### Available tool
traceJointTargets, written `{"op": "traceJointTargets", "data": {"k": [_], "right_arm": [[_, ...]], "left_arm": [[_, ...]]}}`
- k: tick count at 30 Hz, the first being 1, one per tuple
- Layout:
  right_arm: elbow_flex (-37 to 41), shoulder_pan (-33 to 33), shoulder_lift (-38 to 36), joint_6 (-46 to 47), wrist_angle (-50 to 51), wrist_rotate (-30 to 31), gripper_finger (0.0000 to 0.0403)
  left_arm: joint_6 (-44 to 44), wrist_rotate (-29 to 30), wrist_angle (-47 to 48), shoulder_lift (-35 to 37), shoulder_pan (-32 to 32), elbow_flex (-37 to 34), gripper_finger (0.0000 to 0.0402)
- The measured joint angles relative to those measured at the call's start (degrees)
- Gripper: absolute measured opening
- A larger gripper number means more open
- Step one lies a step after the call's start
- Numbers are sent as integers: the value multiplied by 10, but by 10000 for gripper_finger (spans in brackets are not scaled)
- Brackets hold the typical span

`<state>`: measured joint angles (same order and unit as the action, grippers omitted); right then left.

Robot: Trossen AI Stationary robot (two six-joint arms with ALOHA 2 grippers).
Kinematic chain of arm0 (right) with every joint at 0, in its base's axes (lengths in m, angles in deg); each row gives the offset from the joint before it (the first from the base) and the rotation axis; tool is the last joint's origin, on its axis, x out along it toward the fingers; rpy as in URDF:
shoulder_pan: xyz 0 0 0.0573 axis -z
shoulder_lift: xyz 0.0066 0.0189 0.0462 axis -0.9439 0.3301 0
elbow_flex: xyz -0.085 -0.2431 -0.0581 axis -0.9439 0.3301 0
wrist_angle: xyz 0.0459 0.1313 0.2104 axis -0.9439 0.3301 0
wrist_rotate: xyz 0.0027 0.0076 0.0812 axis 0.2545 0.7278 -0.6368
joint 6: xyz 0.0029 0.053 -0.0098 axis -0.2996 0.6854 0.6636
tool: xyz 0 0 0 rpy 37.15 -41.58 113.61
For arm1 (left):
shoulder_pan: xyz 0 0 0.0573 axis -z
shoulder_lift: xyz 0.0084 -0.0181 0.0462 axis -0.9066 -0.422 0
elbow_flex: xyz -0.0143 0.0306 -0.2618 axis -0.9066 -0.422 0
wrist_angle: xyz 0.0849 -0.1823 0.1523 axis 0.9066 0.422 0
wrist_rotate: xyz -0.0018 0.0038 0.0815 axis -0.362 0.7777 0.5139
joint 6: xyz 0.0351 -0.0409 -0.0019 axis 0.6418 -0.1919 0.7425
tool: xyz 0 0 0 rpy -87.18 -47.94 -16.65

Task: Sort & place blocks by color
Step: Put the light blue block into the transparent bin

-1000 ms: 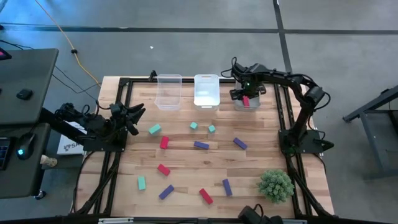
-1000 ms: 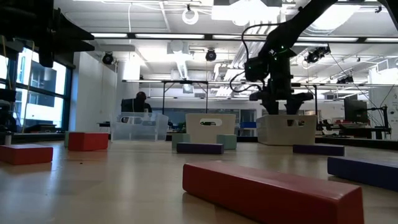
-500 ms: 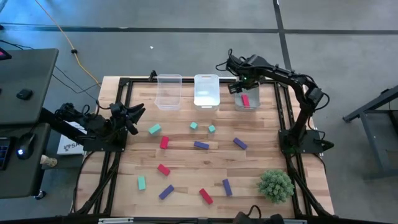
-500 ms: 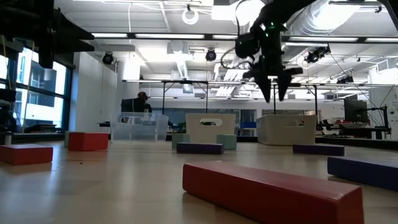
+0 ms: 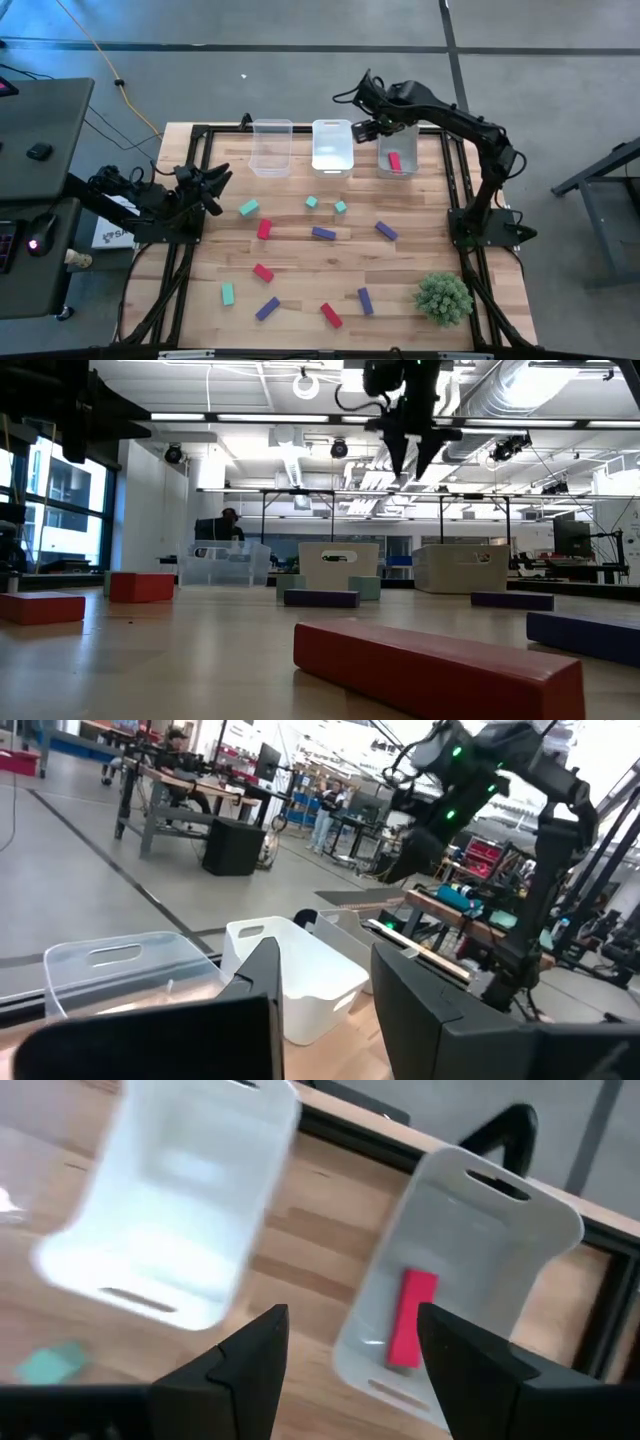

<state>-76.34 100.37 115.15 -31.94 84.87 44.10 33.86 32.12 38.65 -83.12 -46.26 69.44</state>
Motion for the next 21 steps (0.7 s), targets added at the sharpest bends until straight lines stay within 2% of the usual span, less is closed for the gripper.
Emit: {"op": "traceJointTargets", "data": {"k": [9, 12, 16, 21], "right_arm": [[-100, -54, 0, 8, 8, -1, 212], [-133, -72, 0, 8, 8, 0, 212], [-173, -94, 0, 7, 8, 1, 212], [-210, -118, 0, 7, 7, 2, 212]], "left_arm": [[3, 0, -30, 0, 0, 0, 147], [49, -3, -79, 0, 0, 0, 156], [132, -42, -158, 0, 0, 0, 158], [181, -81, -208, 0, 0, 5, 158]]}}
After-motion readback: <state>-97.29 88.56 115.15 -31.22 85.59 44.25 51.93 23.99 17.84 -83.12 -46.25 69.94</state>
